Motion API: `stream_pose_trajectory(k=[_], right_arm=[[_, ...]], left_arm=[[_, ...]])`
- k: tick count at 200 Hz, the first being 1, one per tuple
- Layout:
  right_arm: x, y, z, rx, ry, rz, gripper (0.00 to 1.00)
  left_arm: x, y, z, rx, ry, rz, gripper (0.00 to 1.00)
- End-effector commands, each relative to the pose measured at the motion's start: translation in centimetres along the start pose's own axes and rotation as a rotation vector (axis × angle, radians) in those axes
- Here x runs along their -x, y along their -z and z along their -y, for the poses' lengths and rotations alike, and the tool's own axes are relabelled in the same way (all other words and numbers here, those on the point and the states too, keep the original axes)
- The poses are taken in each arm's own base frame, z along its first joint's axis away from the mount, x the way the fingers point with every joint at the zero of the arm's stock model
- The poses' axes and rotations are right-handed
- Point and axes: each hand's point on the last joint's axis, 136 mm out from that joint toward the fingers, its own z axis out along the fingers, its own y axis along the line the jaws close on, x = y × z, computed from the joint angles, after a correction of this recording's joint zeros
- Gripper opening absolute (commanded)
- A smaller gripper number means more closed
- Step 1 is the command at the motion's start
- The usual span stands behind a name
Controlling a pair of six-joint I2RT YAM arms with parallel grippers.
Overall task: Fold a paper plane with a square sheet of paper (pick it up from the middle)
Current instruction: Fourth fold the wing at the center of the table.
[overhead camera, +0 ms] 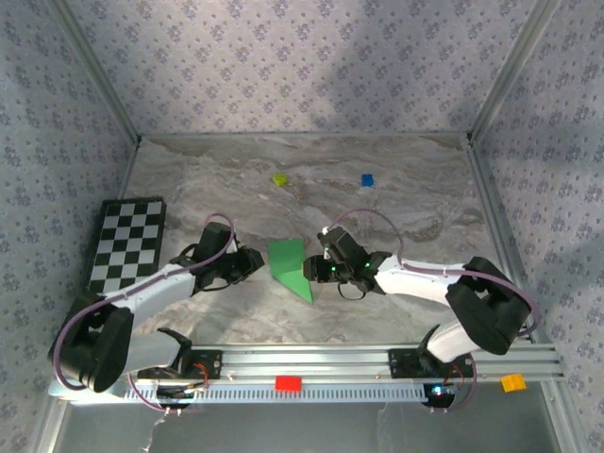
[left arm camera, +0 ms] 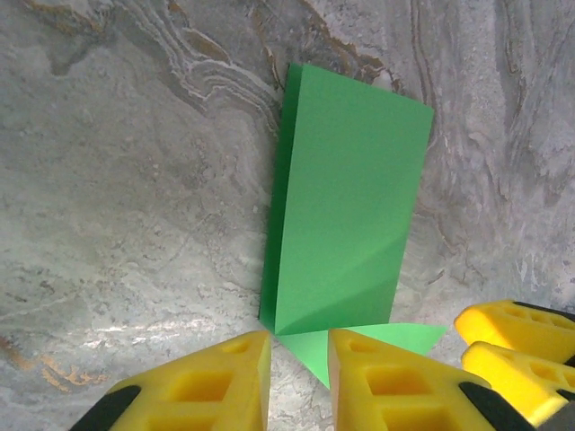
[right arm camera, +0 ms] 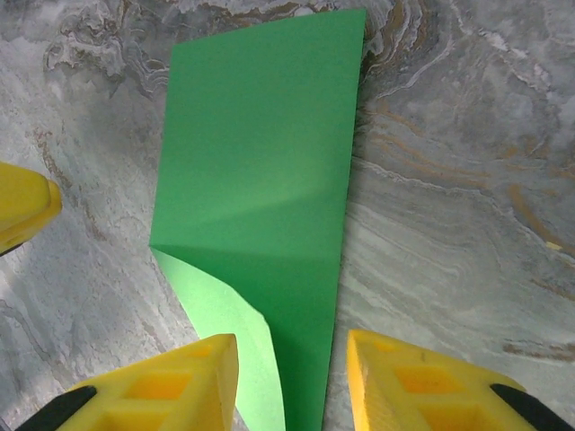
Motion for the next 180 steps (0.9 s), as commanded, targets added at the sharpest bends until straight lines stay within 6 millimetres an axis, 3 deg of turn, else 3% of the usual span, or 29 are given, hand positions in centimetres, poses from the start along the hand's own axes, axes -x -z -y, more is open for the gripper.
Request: stream_pose_trajectory(k=[1,87,180], right_arm=[[0.1,-0.7,-0.8,0.054,0.001,-0.027,0.37],[0.0,-2.5,-0.8,0.096,-0.012,-0.076,0.24],[-0.1,-2.2,-1.1,0.147,-0.006,-0.080,0.10]], left_arm=[[-0.3,-0.2,0.1,-0.026,0.002,-0.038,0.24],[-0.2,-0.8,0.1,-0.032,0.030,-0.064,0.27],[-0.1,-0.8,0.3,-0.037,0.038,-0.063,0.35]])
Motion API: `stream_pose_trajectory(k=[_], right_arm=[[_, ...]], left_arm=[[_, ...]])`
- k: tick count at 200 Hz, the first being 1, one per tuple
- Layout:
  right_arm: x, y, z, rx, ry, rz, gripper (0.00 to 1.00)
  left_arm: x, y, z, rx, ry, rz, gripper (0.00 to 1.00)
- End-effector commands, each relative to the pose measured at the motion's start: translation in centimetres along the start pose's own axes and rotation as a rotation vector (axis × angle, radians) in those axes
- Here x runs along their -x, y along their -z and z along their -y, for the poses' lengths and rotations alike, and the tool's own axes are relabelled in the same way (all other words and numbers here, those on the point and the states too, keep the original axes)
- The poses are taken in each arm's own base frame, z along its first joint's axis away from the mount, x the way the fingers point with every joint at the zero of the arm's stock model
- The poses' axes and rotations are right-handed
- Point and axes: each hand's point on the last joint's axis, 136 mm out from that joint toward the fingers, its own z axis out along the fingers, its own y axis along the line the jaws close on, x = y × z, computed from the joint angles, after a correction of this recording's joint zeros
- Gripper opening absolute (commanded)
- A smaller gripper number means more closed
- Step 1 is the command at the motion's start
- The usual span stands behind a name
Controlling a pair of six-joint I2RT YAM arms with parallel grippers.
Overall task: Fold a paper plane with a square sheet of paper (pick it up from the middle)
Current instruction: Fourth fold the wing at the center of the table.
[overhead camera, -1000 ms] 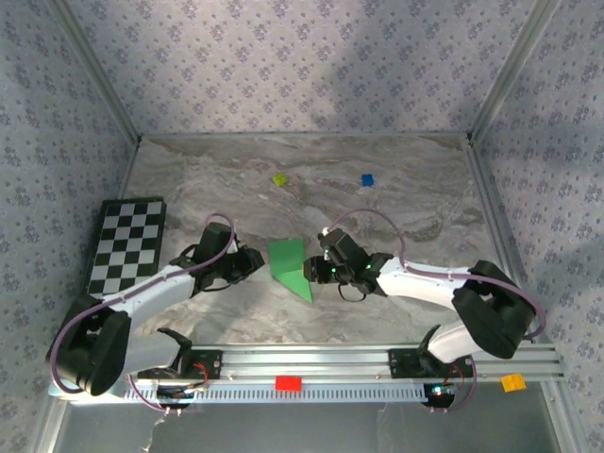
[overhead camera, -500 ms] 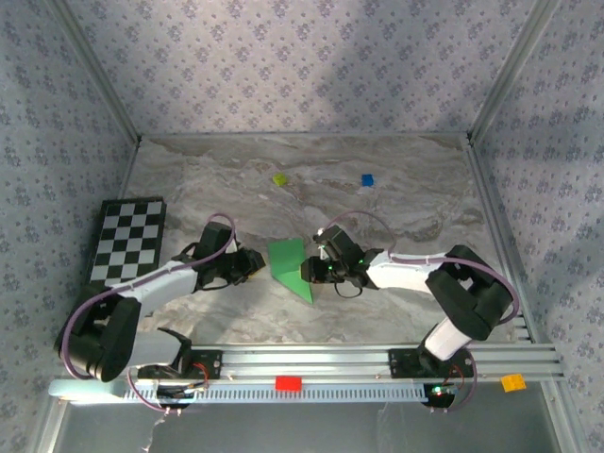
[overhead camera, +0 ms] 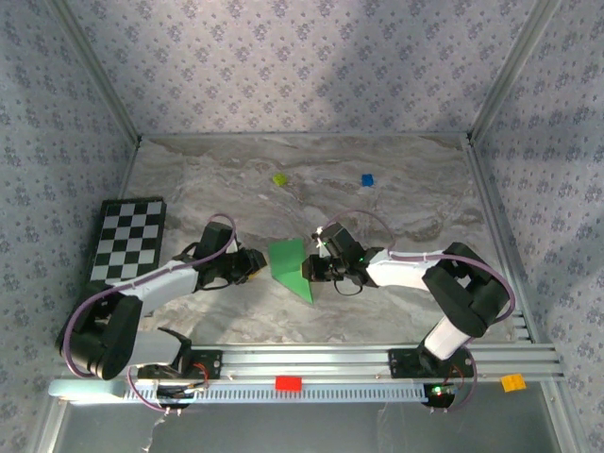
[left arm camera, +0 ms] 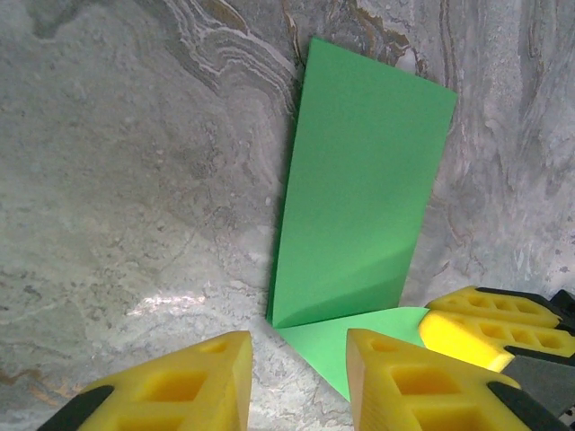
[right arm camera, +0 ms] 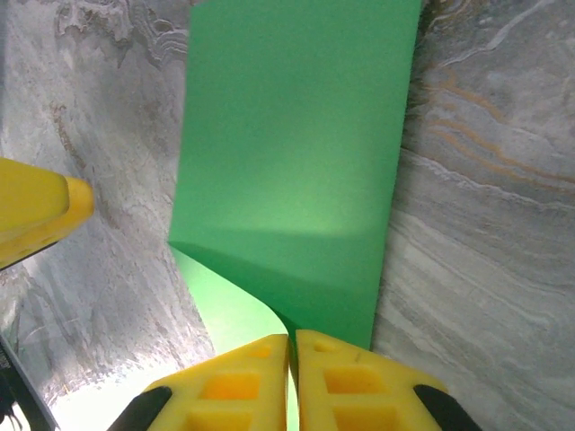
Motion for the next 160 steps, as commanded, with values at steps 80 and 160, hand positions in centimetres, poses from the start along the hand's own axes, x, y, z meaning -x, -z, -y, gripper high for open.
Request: stream_pose_trajectory(k=[80,160], right_arm=[[0.6,1.0,-1.1,0.083,0.031,0.037,0.09],[1.0,1.9,-0.8,0.104,0.016,0.071,0.09]], left_arm=[[0.3,-0.1,2.0,-0.065,-0.004,-0.038,0.51],[0.4,-1.3,3.1,-0.106,0.000,-0.089,0.53]])
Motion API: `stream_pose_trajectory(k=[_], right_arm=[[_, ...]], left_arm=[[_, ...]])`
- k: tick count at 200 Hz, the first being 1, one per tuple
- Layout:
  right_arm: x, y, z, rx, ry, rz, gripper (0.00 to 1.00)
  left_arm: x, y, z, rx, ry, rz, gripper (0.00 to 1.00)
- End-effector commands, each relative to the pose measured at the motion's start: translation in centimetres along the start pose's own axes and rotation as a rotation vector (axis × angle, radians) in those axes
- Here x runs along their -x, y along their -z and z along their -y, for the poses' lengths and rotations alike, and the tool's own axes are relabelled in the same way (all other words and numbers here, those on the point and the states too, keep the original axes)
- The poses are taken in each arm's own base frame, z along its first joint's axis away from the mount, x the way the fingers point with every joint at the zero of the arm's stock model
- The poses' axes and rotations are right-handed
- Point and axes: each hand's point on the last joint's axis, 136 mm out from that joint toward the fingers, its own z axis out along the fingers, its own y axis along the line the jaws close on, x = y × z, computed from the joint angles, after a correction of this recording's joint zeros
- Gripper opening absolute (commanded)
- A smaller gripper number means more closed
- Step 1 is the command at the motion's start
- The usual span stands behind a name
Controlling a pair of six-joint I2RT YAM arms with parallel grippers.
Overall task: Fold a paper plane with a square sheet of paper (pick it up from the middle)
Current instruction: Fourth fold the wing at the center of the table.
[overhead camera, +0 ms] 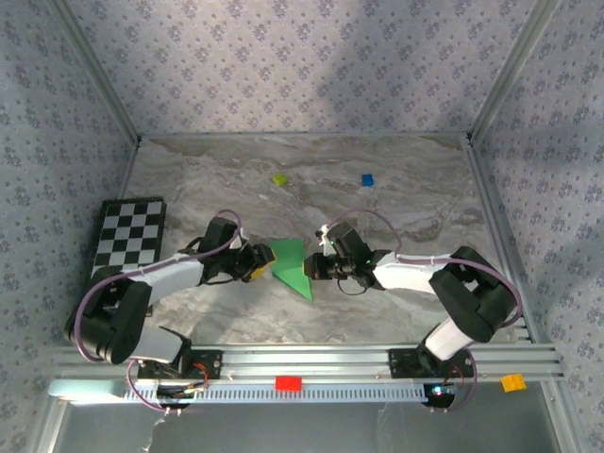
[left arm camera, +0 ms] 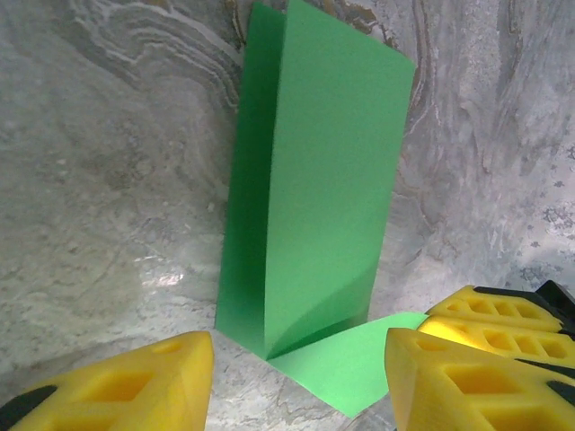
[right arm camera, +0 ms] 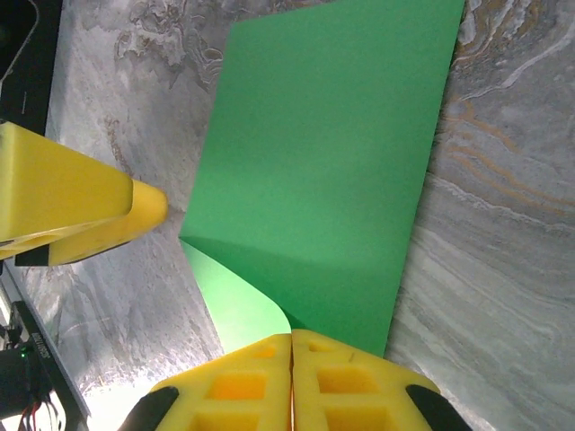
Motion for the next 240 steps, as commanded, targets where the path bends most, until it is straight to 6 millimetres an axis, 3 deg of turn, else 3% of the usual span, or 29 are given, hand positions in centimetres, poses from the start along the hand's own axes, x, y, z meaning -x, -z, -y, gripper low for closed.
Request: stream_pose_trajectory(k=[1,60,130,169,183,202,217,240], right_arm=[[0.3,0.6,-0.4,0.028,0.005,0.023,0.09],[0.4,0.8,-0.1,0.029,-0.009,0.026,0.09],[0.4,1.0,0.1,0.025,-0.014,0.028,0.09],[0.3,1.1,0.6,-0.002,-0.017,0.019,0.11],[0.3,1.2,0.9,-0.026,-0.014,0.018,0.15],[0.5,1.9,1.1,-0.067,-0.001,0.039,0.22],[0.6,2.7,1.5,-0.127,0.029,0.057,0.34],[1.1,4.2,1.4,-0.210,0.088,0.109,0.43]], left_arm=[[0.6,-0.1,1.6,-0.054,-0.012,-0.010,0.53],[0.9,-1.1,2.3,-0.088,-0.005,-0.039,0.52],[1.8,-2.4,3.2,-0.112,-0.015,-0.067,0.43],[2.6,-3.1,3.8,-0.127,-0.009,-0.059,0.25],[2.9,-3.1,3.6,-0.119,0.009,-0.040,0.15],[3.1,-2.9,3.2,-0.115,0.037,-0.004,0.08],[3.3,-2.5,2.9,-0.104,0.055,0.035,0.07],[3.5,-1.8,2.4,-0.084,0.084,0.097,0.05]])
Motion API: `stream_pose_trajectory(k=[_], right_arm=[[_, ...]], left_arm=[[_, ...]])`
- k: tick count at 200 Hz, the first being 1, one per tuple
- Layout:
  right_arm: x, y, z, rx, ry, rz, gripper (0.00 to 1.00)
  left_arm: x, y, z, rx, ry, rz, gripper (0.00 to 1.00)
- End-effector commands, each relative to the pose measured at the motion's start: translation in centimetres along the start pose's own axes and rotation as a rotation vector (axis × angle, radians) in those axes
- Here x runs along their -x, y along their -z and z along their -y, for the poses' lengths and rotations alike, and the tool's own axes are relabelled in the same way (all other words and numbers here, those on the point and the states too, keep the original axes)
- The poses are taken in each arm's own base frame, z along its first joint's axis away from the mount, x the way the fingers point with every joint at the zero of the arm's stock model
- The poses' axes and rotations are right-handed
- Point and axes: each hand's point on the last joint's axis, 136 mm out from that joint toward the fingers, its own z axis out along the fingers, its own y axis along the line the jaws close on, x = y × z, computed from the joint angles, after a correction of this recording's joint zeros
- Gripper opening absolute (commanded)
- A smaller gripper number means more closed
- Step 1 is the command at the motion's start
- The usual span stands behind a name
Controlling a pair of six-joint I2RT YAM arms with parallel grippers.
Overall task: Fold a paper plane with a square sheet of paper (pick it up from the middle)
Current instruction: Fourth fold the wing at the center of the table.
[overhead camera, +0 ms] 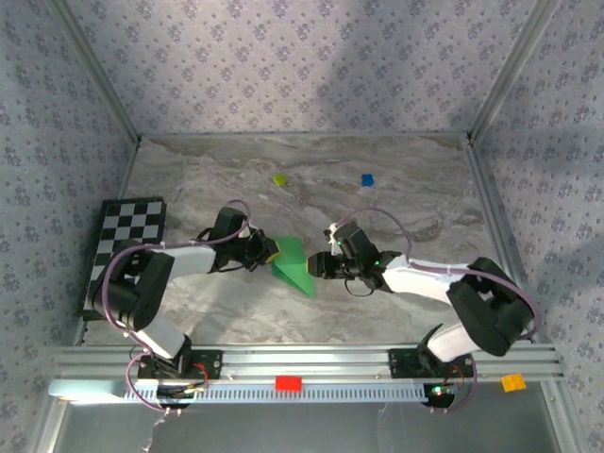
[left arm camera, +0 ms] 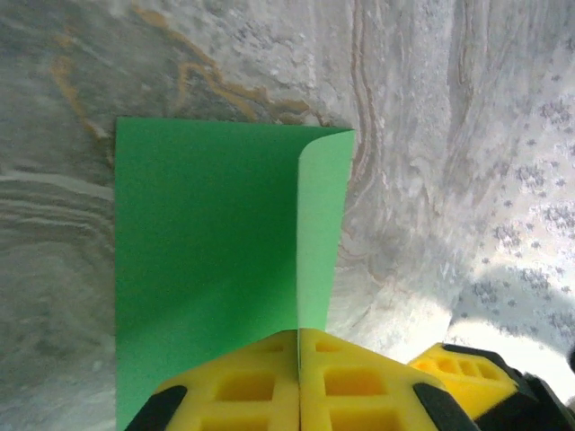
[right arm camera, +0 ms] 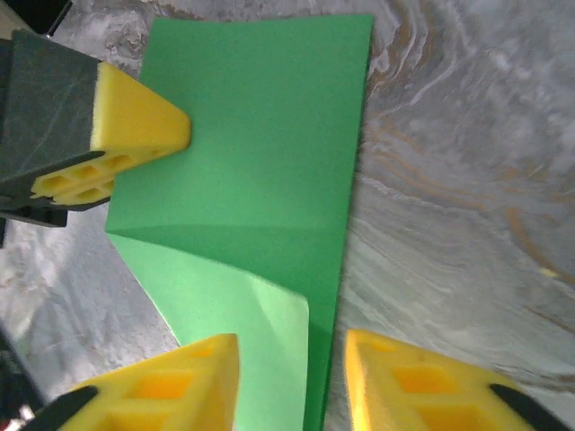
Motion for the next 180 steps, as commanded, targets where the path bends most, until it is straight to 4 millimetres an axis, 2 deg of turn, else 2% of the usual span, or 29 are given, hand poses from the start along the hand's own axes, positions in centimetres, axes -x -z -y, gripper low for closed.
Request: stream_pose_trajectory(k=[1,36,57,82,122,144,180], right_arm=[[0.7,1.7,0.5,-0.117,0.078,0.054,0.43],[1.4,2.9,-0.2,-0.243,0.244,0.180,0.47],[0.9,2.9,-1.5,-0.296,0.461,0.269,0.49],[-0.5,2.0,-3.0,-0.310,0.653,0.255,0.49],[-2.7,-0.5,-5.2,-0.364,0.941,0.212,0.49],[-3.0,-1.5,-5.2,-0.432,0.989,0.209,0.49],[-2.9,-2.0,-4.3,-0.514,0.981,0.233,0.49]], left_arm=[[0.7,1.1,0.4,-0.007,0.021,0.092,0.05],[0.6,2.0,0.5,0.017,0.027,0.169,0.06],[0.2,1.7,1.1,0.027,0.003,0.163,0.06],[-0.2,1.4,1.5,0.033,-0.014,0.156,0.07],[-0.3,1.5,1.9,0.037,-0.029,0.146,0.15],[-0.3,1.7,2.2,0.033,-0.037,0.144,0.15],[-0.4,1.8,2.4,0.036,-0.046,0.140,0.13]])
